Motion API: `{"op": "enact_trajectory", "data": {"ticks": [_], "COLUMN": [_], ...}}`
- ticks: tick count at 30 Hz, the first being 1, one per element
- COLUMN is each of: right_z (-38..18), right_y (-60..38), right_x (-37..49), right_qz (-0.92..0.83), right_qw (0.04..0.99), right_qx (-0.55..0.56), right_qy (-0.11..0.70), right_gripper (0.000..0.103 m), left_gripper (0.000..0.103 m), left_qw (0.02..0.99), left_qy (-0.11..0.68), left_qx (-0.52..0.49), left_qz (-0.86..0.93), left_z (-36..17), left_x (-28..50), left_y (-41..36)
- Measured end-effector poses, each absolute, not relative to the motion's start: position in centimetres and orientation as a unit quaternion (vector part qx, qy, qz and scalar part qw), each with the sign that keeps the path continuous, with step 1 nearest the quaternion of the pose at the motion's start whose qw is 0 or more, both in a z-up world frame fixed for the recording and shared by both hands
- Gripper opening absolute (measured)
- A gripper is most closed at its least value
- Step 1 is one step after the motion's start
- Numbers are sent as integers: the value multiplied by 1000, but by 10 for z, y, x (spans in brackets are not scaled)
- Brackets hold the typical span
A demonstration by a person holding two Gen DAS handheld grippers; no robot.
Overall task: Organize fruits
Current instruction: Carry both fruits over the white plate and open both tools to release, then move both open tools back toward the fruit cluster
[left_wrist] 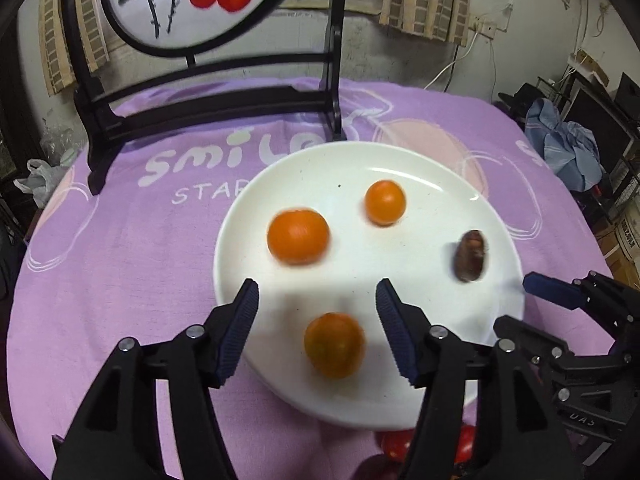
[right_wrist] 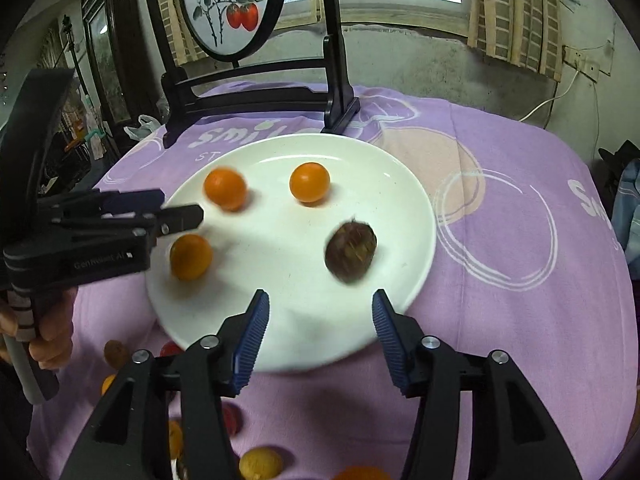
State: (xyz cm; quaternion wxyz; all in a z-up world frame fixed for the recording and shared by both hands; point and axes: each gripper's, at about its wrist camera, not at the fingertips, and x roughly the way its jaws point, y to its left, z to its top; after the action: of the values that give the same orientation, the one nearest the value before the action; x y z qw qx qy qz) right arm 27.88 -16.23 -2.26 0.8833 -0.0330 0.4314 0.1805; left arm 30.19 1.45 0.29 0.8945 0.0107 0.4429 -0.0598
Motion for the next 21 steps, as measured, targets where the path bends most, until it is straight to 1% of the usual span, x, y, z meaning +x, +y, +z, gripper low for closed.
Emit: {"op": "enact_trajectory", "data": {"ticks": [5,7,9,14,16,21], "right_z": [-14,-12,-10,-6,-7,-12], "right_y": [-173,-177,-182,-198,-202,-205], "right_x": [247,234,218,181,167,129], "right_qz": [182,184,182,177,176,172], "right_qw": [885,886,886,889,889,887], "right_qx": [-28,-27,-28,-15,-13,-19], "right_qy": [427,426,424,422,423,428], "right_gripper": [58,58,58,58,60,62], "left_gripper": [62,66,68,70,75,79], "left_qw": [899,900,901,901,901,902], "left_qy": [433,430,429,428,429,427], "left_qx": [10,9,7,18,17,21], "left_qz": [-64,-64,-65,-64,-64,-52], "left_z": [20,23,25,18,15,6], "left_x": [271,257,240,196,178,140], "left_y": [16,16,16,11,11,12]}}
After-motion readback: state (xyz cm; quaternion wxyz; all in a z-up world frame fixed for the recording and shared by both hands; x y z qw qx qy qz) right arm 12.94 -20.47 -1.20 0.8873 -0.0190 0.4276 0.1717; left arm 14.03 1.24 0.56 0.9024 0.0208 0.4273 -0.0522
